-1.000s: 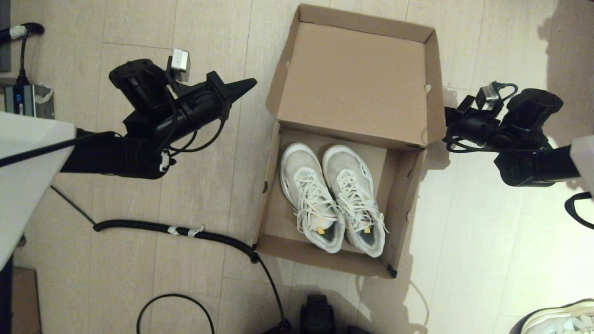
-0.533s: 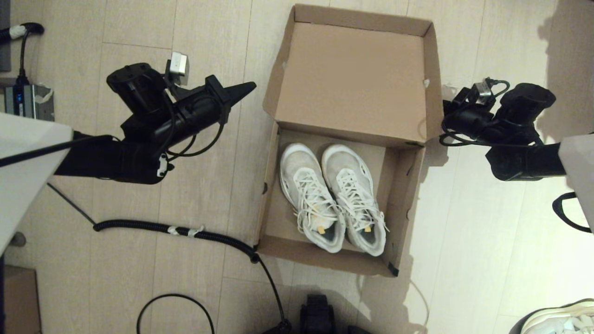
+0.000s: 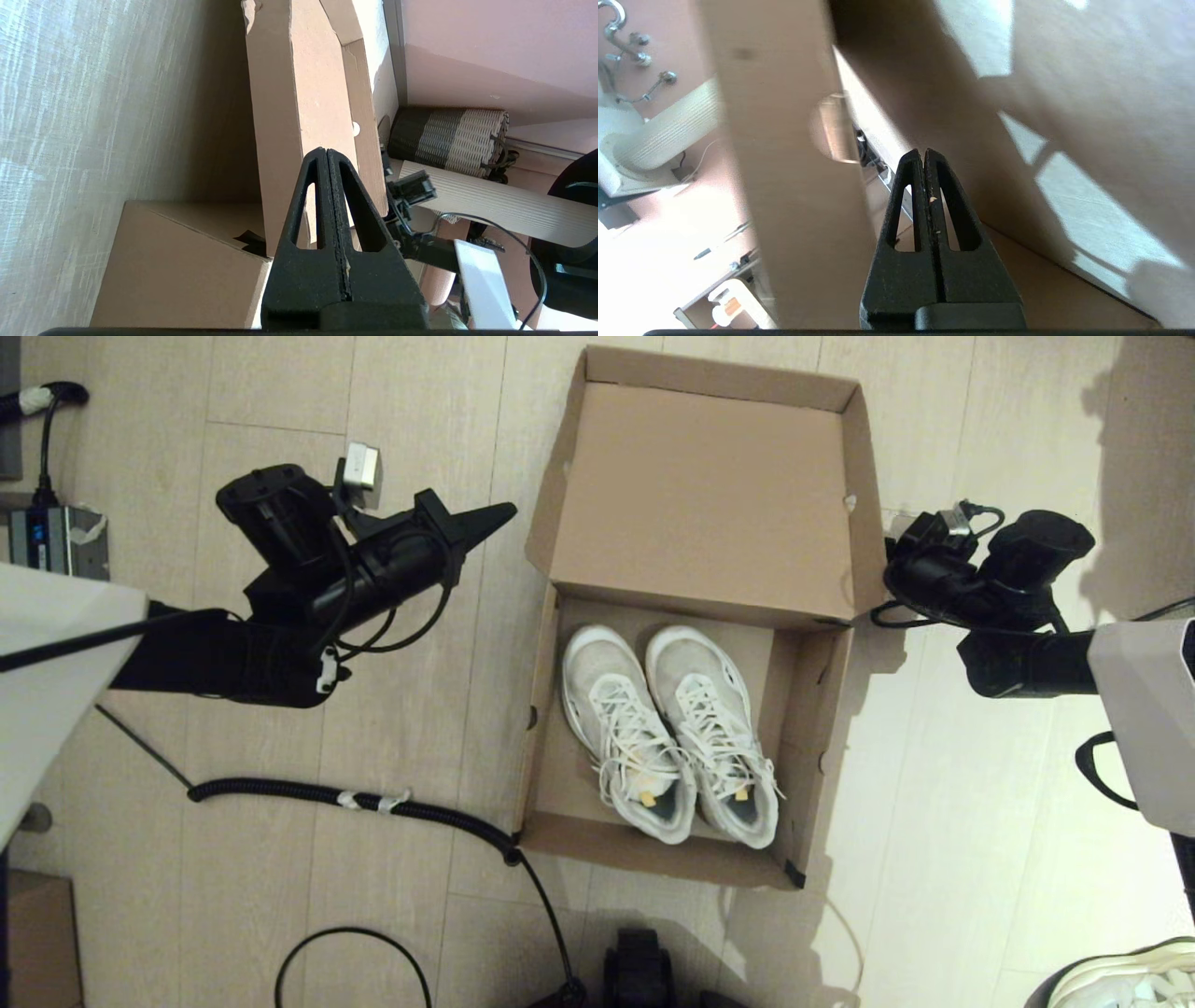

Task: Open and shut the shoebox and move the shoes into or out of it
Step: Close the shoe box

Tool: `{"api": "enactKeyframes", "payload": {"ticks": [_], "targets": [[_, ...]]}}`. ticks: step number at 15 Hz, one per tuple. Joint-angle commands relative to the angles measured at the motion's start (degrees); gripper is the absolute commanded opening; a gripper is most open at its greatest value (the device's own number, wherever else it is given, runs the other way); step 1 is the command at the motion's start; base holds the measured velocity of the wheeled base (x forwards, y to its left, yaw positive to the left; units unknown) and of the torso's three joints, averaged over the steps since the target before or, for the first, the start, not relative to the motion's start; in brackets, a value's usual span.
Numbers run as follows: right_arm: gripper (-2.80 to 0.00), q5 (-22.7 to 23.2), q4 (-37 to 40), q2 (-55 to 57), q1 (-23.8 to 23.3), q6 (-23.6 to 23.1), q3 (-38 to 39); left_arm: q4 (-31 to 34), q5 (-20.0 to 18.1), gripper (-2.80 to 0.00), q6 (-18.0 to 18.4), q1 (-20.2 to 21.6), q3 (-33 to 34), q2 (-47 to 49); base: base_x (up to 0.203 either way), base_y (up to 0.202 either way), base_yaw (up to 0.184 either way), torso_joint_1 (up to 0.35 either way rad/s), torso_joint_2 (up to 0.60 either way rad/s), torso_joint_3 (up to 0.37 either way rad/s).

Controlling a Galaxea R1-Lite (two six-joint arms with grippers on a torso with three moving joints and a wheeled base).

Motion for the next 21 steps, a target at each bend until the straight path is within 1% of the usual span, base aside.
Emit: {"api": "enactKeyframes", "payload": {"ticks": [1,3,8,11,14,19,21], "targets": [[-2.80,0.3,-0.3,1.0,0.1,0.7,-0.1,-0.3,-0.2,-2.80,-0.3,0.0,0.0,0.2,0.000,0.000,0.000,0.000,0.00,0.000],[-2.80,0.4,-1.4,0.4,0.2,3.0,-0.2,-0.3,-0.2,-2.80,-0.3,-0.4,0.0,0.3,0.000,0.000,0.000,0.000,0.00,0.000],[-2.80,0.2,-2.1,-0.3,2.1,3.8,-0.3,-0.3,-0.1,-2.80,-0.3,-0.8,0.1,0.0,0.000,0.000,0.000,0.000,0.00,0.000],[-2.80,-0.3,-4.1,-1.6,2.7,7.2,-0.3,-0.3,0.1,-2.80,-0.3,-0.7,0.3,-0.2,0.000,0.000,0.000,0.000,0.00,0.000],[-2.80,-0.3,-4.4,-3.1,2.7,8.3,-0.3,-0.5,0.1,-2.80,-0.2,-0.7,0.5,-0.5,0.000,0.000,0.000,0.000,0.00,0.000],[-2.80,-0.2,-6.2,-5.7,2.7,12.6,-0.3,0.1,0.2,-2.80,-0.2,0.1,-1.4,-3.9,0.000,0.000,0.000,0.000,0.00,0.000],[-2.80,0.0,-6.3,-6.6,2.8,13.4,-0.3,0.2,0.2,-2.80,-0.2,0.7,-1.8,-4.9,0.000,0.000,0.000,0.000,0.00,0.000]]}}
